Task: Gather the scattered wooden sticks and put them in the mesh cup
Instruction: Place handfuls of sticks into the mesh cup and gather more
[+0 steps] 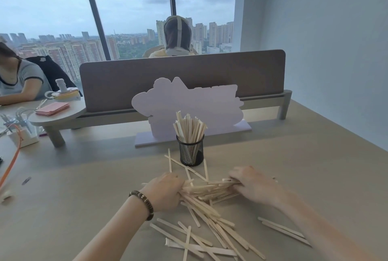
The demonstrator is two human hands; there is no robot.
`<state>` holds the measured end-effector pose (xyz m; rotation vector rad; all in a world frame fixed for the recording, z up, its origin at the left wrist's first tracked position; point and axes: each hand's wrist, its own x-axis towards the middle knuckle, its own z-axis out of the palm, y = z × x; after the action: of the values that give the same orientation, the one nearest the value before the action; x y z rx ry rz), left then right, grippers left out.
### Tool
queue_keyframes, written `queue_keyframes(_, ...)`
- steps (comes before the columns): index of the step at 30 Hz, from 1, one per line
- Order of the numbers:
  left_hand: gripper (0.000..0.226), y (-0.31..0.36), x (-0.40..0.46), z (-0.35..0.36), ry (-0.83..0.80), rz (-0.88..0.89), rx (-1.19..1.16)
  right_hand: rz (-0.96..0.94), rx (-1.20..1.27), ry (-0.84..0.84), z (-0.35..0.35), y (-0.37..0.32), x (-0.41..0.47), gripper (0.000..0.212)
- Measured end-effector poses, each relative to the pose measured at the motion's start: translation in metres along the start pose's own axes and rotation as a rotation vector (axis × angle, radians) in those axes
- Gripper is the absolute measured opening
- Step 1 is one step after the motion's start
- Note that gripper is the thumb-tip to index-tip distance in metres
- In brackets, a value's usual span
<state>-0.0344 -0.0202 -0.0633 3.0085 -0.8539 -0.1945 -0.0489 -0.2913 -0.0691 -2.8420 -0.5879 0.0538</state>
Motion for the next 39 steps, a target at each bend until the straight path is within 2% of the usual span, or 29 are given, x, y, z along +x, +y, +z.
queue_keyframes(2, 0.008, -0.004, 0.000, -0.002, 0.015, -0.019, -0.039, 0.036, 0.056, 0.009, -0.004, -0.003, -0.001, 0.010)
queue_keyframes(6, 0.012, -0.009, -0.002, -0.006, 0.056, -0.060, -0.076, 0.087, 0.186, 0.016, -0.011, -0.009, -0.003, 0.024)
queue_keyframes(14, 0.014, -0.008, -0.008, -0.017, 0.137, -0.137, -0.129, 0.088, 0.240, 0.055, -0.012, -0.019, -0.002, 0.019)
queue_keyframes(18, 0.026, -0.008, -0.010, -0.014, 0.179, -0.168, -0.159, 0.098, 0.291, 0.094, -0.011, -0.024, -0.002, 0.019)
queue_keyframes(25, 0.046, -0.013, -0.008, -0.009, 0.250, -0.263, -0.294, 0.096, 0.323, 0.174, -0.014, -0.033, -0.001, 0.033)
queue_keyframes(28, 0.049, -0.014, -0.008, -0.009, 0.276, -0.290, -0.390, 0.101, 0.317, 0.152, -0.014, -0.032, 0.002, 0.028)
queue_keyframes(33, 0.040, -0.016, -0.010, -0.007, 0.276, -0.291, -0.572, 0.101, 0.238, 0.102, -0.015, -0.034, 0.007, 0.039)
queue_keyframes(39, 0.021, -0.010, -0.008, -0.004, 0.287, -0.231, -0.786, 0.174, 0.364, 0.078, -0.015, -0.036, 0.008, 0.021)
